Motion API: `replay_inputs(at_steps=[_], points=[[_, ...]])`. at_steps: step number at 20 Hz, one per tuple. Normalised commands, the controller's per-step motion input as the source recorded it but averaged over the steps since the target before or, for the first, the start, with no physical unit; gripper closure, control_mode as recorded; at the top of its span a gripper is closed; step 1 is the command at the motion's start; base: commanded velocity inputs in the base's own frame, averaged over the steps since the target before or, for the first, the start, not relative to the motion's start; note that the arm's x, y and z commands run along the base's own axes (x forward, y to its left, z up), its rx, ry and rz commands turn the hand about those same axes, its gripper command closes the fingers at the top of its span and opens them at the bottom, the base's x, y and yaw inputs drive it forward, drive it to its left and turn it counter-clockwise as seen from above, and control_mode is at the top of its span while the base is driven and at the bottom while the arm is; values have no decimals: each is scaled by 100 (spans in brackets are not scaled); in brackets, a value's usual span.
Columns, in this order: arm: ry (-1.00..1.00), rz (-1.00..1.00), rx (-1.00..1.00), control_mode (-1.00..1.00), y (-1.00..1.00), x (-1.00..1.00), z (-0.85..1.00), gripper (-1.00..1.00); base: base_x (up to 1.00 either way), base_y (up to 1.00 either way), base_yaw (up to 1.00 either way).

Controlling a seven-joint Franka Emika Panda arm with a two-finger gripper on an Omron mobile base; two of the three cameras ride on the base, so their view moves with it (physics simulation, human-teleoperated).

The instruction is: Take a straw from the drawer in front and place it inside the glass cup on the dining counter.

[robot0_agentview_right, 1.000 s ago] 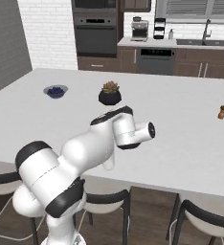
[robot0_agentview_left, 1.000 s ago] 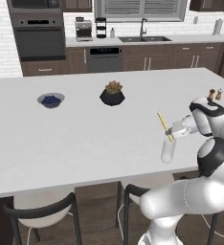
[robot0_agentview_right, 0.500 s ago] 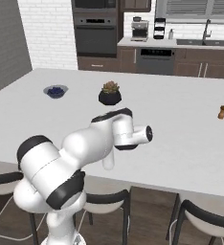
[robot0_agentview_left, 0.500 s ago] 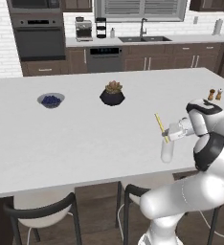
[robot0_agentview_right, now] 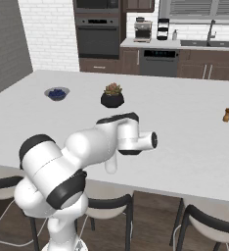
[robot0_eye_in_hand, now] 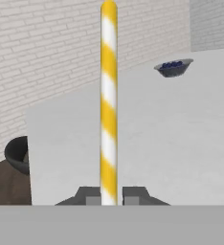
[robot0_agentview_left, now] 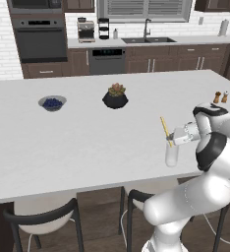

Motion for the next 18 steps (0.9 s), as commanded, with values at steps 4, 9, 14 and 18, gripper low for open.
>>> replay_inputs(at_steps=[4, 9, 14, 18], points=[[-1, 0, 1, -100, -13, 0, -4, 100, 0, 0, 0], [-3, 0, 0, -100, -19, 0, -11, 100, 0, 0, 0], [-3, 0, 0, -100, -11, -3, -13, 100, 0, 0, 0], [-5, 0, 0, -100, 0, -5, -12, 100, 0, 0, 0]])
